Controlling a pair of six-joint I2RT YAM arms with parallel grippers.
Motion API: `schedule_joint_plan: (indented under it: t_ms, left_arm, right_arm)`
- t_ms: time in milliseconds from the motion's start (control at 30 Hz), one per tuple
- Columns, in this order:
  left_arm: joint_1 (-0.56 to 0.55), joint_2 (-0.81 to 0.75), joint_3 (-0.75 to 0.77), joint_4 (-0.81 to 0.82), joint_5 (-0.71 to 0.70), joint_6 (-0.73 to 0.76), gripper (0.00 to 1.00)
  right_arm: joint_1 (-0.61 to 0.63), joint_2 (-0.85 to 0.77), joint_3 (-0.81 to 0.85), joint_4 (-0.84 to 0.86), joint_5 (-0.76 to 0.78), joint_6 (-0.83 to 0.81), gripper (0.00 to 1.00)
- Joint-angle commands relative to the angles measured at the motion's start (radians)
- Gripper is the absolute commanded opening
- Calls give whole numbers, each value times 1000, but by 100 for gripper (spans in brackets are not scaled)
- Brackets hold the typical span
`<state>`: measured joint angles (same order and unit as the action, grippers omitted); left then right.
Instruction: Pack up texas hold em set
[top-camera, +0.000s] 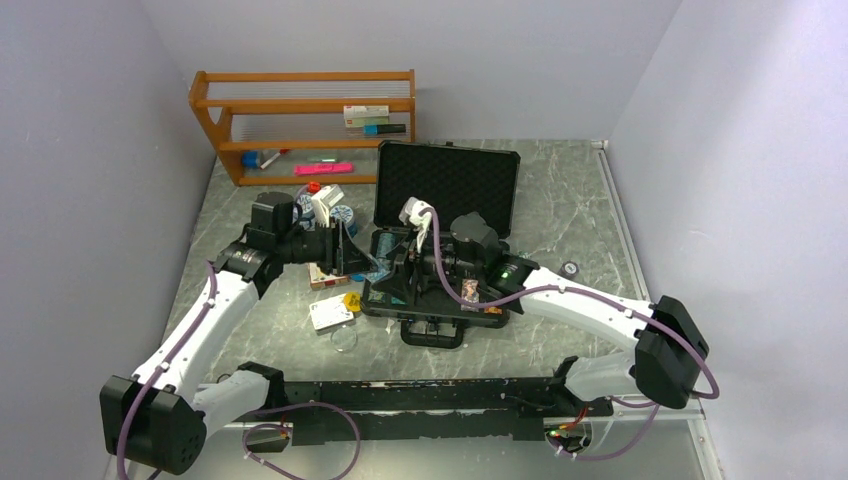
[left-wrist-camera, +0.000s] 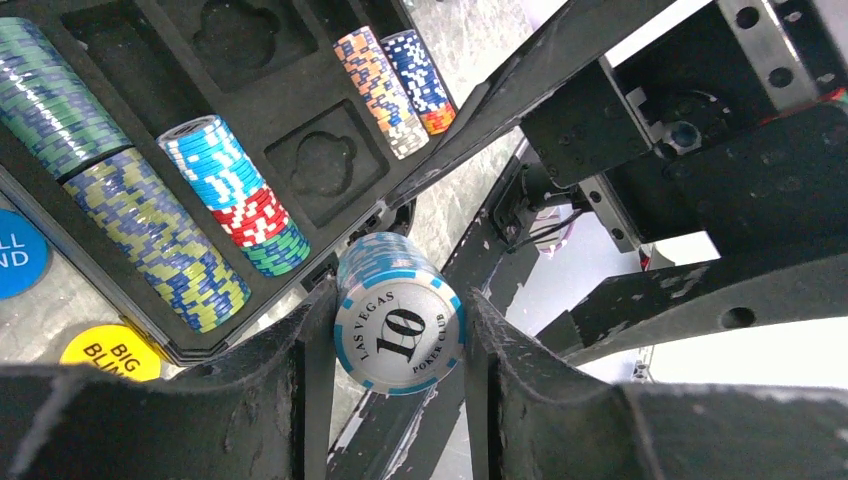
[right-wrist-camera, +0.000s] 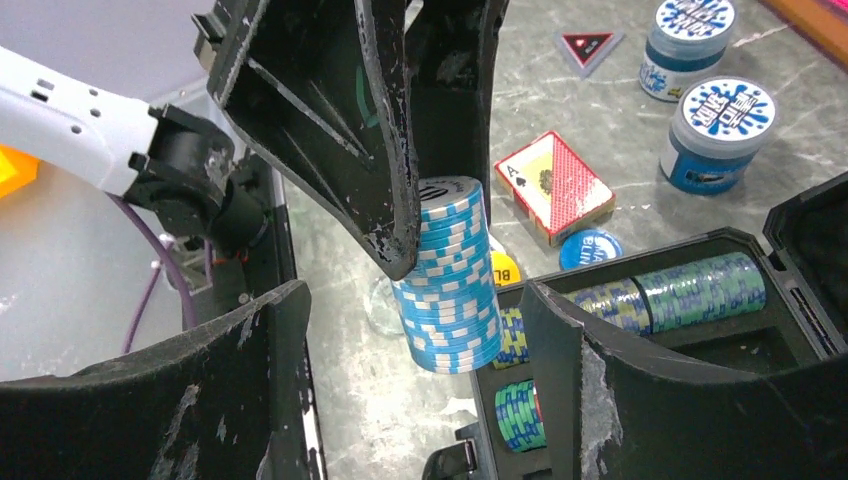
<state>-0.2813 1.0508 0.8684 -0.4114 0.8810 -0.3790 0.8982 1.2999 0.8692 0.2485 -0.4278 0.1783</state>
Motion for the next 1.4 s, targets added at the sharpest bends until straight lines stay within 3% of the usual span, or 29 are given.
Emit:
schedule_joint_plan:
  t_ms: [0,100,333,433,700,800,900,1100,1367]
  left_arm:
    - [-1,-13,18,82,83,-23,5]
    - [-1,0,12,101,102,-47,5]
    - [-1,-5,5,110,107,-60,5]
    - [-1,0,4,107,114,-65,5]
    - [-1,6,-24,169,172,-113,5]
    - [-1,-6,-22,170,157,-114,5]
    - [-1,-24,-44,234,169,-174,5]
    - [-1,-27,-59,306,199,-231,5]
    - [-1,-40,-53,297,196,-247,9]
  right_arm:
    - [-1,33,89,-107,-53,-72,82]
    - [-1,54,101,-128,-83,-74,79]
    - [-1,61,119,-131,-148,-79,56]
    - [-1,63,118,-122,-132,-75,51]
    - [-1,51,95,-56,-74,-49,58]
    - [-1,51,115,-91,-96,-71,49]
    - [0,38,117,-94,-129,-72,47]
    - [-1,65,127,-117,-83,-65,57]
    - [-1,33,111,-75,-132,-58,32]
